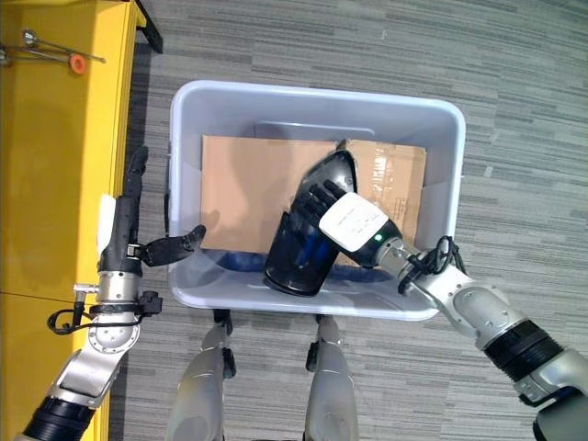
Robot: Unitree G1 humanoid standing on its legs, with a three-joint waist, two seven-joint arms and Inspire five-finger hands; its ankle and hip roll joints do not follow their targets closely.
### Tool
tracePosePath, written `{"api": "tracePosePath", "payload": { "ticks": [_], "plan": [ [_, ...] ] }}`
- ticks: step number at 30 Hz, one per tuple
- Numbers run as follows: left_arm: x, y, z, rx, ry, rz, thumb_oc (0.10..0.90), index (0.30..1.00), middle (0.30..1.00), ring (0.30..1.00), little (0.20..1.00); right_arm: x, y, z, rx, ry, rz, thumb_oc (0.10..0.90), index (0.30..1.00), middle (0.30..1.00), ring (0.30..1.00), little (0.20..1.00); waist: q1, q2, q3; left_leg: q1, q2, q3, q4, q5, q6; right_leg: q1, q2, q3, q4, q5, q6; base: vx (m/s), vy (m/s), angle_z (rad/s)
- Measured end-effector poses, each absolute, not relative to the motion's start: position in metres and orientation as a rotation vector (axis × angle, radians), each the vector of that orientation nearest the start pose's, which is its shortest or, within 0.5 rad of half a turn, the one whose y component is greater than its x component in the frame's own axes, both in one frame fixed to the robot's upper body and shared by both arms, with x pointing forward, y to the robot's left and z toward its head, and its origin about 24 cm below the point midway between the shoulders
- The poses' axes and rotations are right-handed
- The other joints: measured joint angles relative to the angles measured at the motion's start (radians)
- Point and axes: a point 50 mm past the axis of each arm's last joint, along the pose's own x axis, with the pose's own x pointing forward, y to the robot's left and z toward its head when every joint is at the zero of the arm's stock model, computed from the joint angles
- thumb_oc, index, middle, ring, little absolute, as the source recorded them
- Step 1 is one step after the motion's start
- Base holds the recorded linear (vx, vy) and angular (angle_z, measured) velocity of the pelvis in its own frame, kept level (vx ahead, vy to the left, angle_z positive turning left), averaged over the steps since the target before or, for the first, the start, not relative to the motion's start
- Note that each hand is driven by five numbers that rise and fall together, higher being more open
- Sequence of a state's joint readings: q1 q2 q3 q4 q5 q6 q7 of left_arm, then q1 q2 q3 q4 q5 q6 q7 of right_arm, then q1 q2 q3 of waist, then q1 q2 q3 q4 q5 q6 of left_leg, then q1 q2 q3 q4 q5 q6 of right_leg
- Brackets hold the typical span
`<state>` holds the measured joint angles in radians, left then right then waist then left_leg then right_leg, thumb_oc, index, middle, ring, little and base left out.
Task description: Move parts from the plastic box to the shelf.
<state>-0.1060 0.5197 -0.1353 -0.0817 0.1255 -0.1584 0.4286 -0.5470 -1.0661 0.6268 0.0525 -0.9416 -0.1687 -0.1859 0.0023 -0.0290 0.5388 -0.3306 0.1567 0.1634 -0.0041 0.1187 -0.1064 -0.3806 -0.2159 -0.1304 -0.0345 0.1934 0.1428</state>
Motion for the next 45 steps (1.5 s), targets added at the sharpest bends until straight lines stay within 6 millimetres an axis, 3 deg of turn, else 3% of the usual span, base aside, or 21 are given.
{"api": "tracePosePath", "payload": {
  "ticks": [13,24,28,29,33,36,45],
  "plan": [
    [0.262,0.206,0.117,0.549,-0.436,0.223,0.9,1.0,1.0,1.0,1.0,0.299,-0.204,0.113,-1.997,-0.515,0.483,0.9,1.0,1.0,1.0,1.0,-0.003,0.015,0.001,-0.052,-0.003,0.001,-0.001,0.007,0.01,-0.07,-0.007,0.005,0.035,-0.008,0.007,0.0,-0.001,0.0],
    [0.262,0.207,0.116,0.547,-0.434,0.231,0.9,1.0,1.0,1.0,1.0,0.305,-0.198,0.114,-1.947,-0.552,0.434,0.9,1.0,1.0,1.0,1.0,-0.007,0.026,0.0,-0.107,-0.004,0.002,-0.001,0.022,0.026,-0.159,-0.01,0.016,0.102,-0.028,0.001,0.0,-0.006,-0.01],
    [0.262,0.204,0.115,0.521,-0.434,0.247,0.9,1.0,1.0,1.0,1.0,0.32,-0.187,0.116,-1.923,-0.589,0.382,0.9,1.0,1.0,1.0,1.0,-0.014,0.037,-0.002,-0.121,-0.006,0.0,-0.001,0.031,0.025,-0.183,-0.019,0.017,0.126,-0.035,0.003,0.0,0.0,0.03],
    [0.263,0.204,0.113,0.515,-0.429,0.252,0.9,1.0,1.0,1.0,1.0,0.327,-0.178,0.117,-1.905,-0.611,0.361,0.4,0.3,0.3,0.3,0.3,-0.014,0.041,-0.002,-0.128,-0.01,0.001,-0.001,0.035,0.026,-0.202,-0.021,0.025,0.145,-0.041,0.001,0.0,0.0,0.0],
    [0.266,0.196,0.107,0.474,-0.407,0.255,0.9,1.0,1.0,1.0,1.0,0.344,-0.156,0.122,-1.879,-0.677,0.273,0.4,0.3,0.3,0.3,0.3,-0.023,0.072,-0.005,-0.142,-0.013,-0.001,-0.005,0.041,0.03,-0.227,-0.025,0.029,0.168,-0.043,-0.001,0.0,-0.004,0.02],
    [0.267,0.192,0.107,0.469,-0.413,0.243,0.9,1.0,1.0,1.0,1.0,0.346,-0.15,0.127,-1.868,-0.712,0.249,0.4,0.3,0.3,0.3,0.3,-0.024,0.091,-0.007,-0.142,-0.013,-0.003,-0.011,0.047,0.033,-0.234,-0.026,0.029,0.178,-0.044,-0.003,0.0,0.0,0.0],
    [0.269,0.186,0.112,0.432,-0.441,0.253,0.9,1.0,1.0,1.0,1.0,0.341,-0.138,0.121,-1.835,-0.769,0.265,0.4,0.3,0.3,0.3,0.3,-0.026,0.1,-0.011,-0.137,-0.006,-0.004,-0.011,0.054,0.041,-0.24,-0.024,0.03,0.205,-0.048,-0.013,0.0,0.002,0.0]
  ]
}}
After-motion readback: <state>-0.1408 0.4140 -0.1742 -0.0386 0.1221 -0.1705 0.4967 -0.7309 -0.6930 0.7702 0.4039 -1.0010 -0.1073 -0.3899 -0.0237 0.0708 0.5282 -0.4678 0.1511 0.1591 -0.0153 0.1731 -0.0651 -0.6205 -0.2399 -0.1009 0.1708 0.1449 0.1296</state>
